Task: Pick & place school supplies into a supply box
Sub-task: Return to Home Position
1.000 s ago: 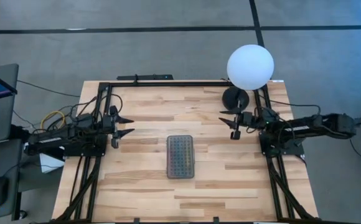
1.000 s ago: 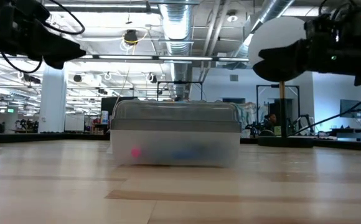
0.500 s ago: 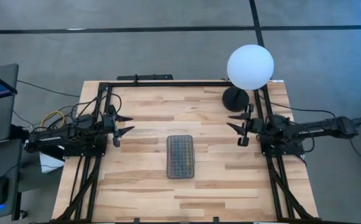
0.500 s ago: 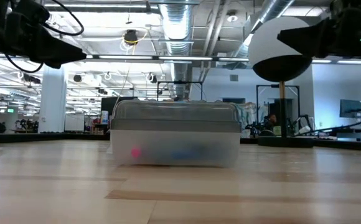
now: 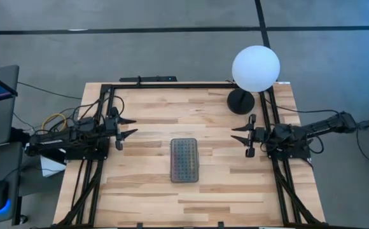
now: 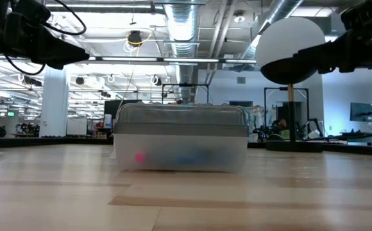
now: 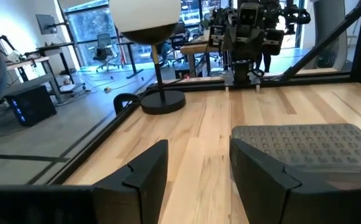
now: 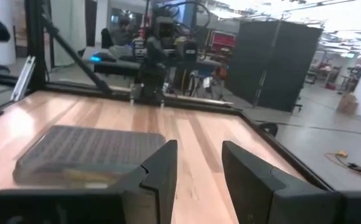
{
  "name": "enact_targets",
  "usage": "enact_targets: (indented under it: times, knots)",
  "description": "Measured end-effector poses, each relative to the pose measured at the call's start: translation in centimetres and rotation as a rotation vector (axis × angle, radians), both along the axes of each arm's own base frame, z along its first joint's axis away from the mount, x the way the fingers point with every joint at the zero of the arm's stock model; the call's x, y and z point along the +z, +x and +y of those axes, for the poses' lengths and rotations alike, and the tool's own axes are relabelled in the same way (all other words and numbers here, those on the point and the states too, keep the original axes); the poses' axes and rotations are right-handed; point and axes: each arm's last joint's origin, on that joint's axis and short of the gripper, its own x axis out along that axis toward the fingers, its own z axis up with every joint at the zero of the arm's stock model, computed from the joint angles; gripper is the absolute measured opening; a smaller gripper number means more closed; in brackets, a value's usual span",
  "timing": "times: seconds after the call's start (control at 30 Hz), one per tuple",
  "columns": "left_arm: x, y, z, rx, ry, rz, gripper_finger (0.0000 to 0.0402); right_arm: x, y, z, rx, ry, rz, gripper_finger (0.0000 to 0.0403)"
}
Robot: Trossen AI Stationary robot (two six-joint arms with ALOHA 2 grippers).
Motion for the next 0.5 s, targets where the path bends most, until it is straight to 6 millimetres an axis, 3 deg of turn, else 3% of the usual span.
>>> enact_targets:
  times: [0.17,0.5]
  knots:
    - [-1.7,0.5,0.1,0.006,-0.016,0.008,0.0168,-0.5,0.0,0.1,0.008,-0.01,0.052,0.012]
    - [-2.2,1.0,-0.2,-0.091,-0.011,-0.089,0.0168,-0.2,-0.3,0.5,0.069,0.03,0.02,0.012]
